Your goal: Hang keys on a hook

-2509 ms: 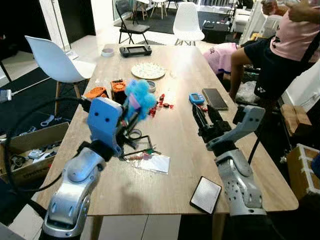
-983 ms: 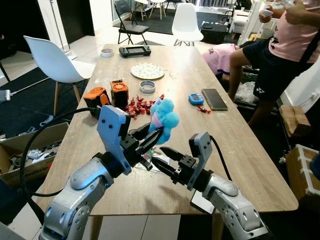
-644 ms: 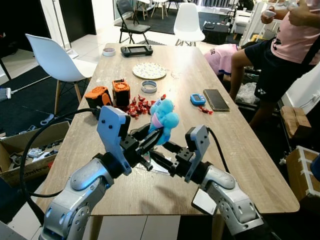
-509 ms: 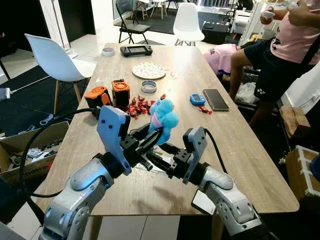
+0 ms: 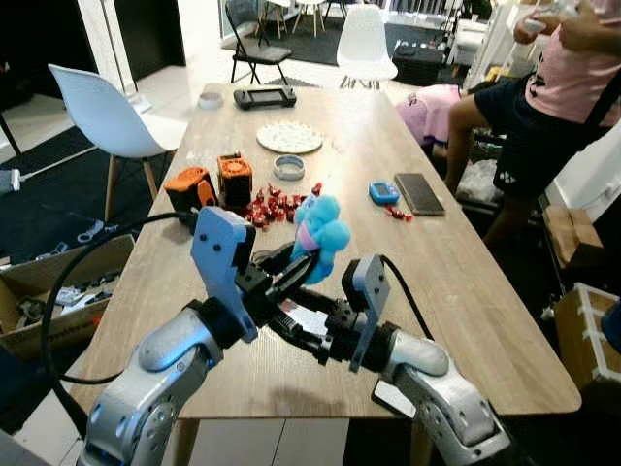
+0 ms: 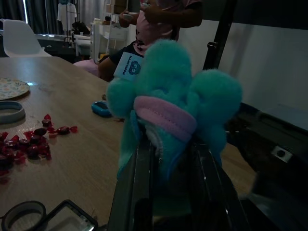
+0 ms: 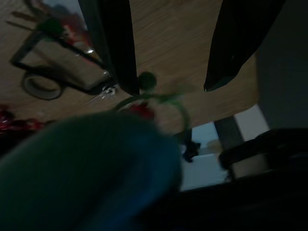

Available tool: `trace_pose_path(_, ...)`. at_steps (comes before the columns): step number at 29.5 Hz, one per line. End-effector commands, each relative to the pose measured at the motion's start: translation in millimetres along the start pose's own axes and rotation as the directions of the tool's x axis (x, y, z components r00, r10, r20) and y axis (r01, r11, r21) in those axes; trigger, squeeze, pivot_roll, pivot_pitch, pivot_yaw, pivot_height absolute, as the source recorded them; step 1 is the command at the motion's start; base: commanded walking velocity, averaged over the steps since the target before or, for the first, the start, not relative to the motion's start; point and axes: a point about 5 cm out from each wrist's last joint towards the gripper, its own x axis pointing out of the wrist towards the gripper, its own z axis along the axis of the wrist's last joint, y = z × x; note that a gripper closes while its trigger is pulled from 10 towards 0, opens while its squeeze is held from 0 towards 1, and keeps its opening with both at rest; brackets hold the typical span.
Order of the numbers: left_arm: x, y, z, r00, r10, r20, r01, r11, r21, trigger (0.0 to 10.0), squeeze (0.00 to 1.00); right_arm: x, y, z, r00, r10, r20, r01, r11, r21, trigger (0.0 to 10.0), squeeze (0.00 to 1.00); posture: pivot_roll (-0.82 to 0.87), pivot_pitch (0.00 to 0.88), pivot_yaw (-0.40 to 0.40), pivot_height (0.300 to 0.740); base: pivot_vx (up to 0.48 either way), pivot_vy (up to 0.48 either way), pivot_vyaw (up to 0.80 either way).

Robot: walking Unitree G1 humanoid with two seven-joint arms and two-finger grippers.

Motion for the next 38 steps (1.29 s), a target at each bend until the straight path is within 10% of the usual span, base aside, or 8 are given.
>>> trace_pose_path(1,1.1,-4.5,0,1.0,-0.019,0.003,0.019,1.0,-0.003,10.0,0.0,-0.4,5.5,-2,0.999,0.028,-0.017,-0.028,1.0,-0.004,10.0,0.0,0.12,0.123,-0.051,0.74,0.0,0.0,0.0)
trace_pose_path(16,1.2,-4.2,-1,1.0,-0.018,0.0,0.018,1.0,-0.004,10.0,0.0,-1.1,1.8,5,1.0,0.002,-0.01,-0.002,0.999,-0.04,9.3,0.0,0.12,0.122,-0.053,0.74,0.0,0.0,0.0)
trace_pose_path(22,1.2,-3.8,-1,1.0,-0.018,-0.004,0.018,1.0,-0.002,10.0,0.0,-2.9,1.1,-1,1.0,-0.012,-0.025,0.012,1.0,-0.027,3.5,0.0,0.12,0.12,-0.052,0.74,0.0,0.0,0.0)
trace_pose_path(28,1.3,-3.0,-2,1.0,-0.02,-0.007,0.02,1.0,-0.001,10.0,0.0,-4.1,0.6,-4,0.999,-0.03,-0.032,0.03,0.999,-0.017,0.0,0.0,0.12,0.118,-0.048,0.74,0.0,0.0,0.0)
trace_pose_path(32,1.5,-2.9,-2,1.0,-0.021,-0.007,0.021,1.0,-0.001,10.0,0.0,-3.8,-0.1,-5,0.999,-0.035,-0.031,0.035,0.999,-0.017,0.0,0.0,0.12,0.116,-0.049,0.74,0.0,0.0,0.0)
trace_pose_path(33,1.5,-2.8,-2,1.0,-0.021,-0.007,0.021,1.0,-0.001,10.0,0.0,-3.7,-0.4,-5,0.999,-0.039,-0.03,0.038,0.999,-0.018,1.7,0.0,0.12,0.116,-0.049,0.74,0.0,0.0,0.0)
trace_pose_path(34,1.5,-2.8,-2,1.0,-0.02,-0.008,0.02,1.0,0.001,10.0,0.0,-3.5,-1.2,-5,0.998,-0.046,-0.03,0.046,0.999,-0.022,10.0,0.0,0.12,0.115,-0.049,0.74,0.0,0.0,0.0)
trace_pose_path(38,1.5,-2.1,-3,1.0,-0.009,-0.013,0.009,1.0,0.013,10.0,0.0,-3.1,-5.7,-5,0.996,-0.082,-0.033,0.081,0.996,-0.035,10.0,0.0,0.12,0.112,-0.049,0.74,0.0,0.0,0.0)
